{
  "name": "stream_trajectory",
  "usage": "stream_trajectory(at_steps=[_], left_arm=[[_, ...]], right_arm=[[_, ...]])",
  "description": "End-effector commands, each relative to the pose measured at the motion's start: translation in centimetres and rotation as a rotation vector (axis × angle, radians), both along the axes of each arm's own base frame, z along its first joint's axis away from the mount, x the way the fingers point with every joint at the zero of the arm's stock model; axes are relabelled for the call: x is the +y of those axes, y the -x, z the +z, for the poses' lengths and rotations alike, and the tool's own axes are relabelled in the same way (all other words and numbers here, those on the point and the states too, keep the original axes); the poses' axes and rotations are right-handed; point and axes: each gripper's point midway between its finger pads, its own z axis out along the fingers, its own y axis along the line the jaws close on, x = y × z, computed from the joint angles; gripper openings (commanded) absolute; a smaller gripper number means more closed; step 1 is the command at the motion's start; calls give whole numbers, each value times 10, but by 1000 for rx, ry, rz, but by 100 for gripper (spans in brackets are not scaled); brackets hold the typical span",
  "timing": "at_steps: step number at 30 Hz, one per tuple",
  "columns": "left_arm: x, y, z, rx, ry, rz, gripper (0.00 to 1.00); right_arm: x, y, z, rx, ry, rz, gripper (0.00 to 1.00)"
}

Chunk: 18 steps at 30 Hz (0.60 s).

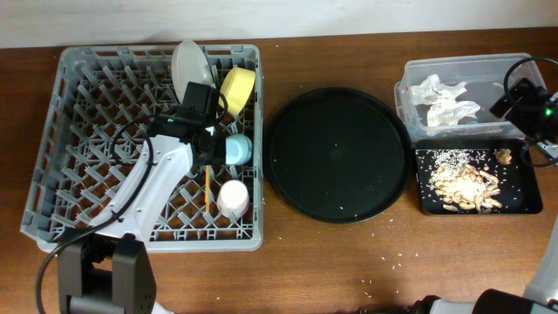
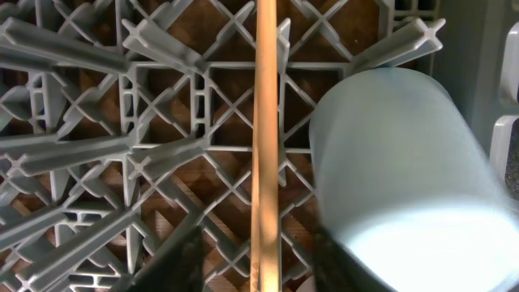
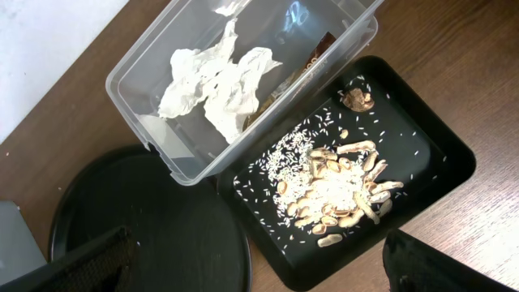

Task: Sort waste into correct bins and load items into the dishwasher rack
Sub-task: 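Carry the chopstick with the left gripper and lower it into the rack, then release the chopstick beside the first one with the left gripper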

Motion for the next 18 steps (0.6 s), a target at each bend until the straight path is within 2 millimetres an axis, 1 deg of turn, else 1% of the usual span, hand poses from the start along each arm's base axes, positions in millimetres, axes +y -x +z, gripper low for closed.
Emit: stream_trajectory(at_steps=[1,3,6,7,8,9,10,14,18], left_arm=[[4,1,-1,-3,-17,7,56],[4,-2,4,-13,-14,9,57],[1,-9,27,-53,0,8,57],[0,-13,38,-79,7,8,56],[0,-16,43,-96,11,8,55],[0,-16,44,-101,11,8,49],[0,-16,44,-98,7,9,45],[12,-10,29,-67,-60,27,40],[13,-9,12,-25,-74,26,40]], right_arm=[[-4,0,5,-11,11,-19,98],[-4,0,5,-11,11,-19,98],[-4,0,5,-11,11,-19,99],[-4,0,5,-11,11,-19,99],[-4,0,5,-11,11,-19,99],[-4,0,5,-11,11,-19,98],[-4,0,5,-11,11,-19,99],[-4,0,5,-11,11,-19,98],[-4,0,5,-11,11,-19,98]])
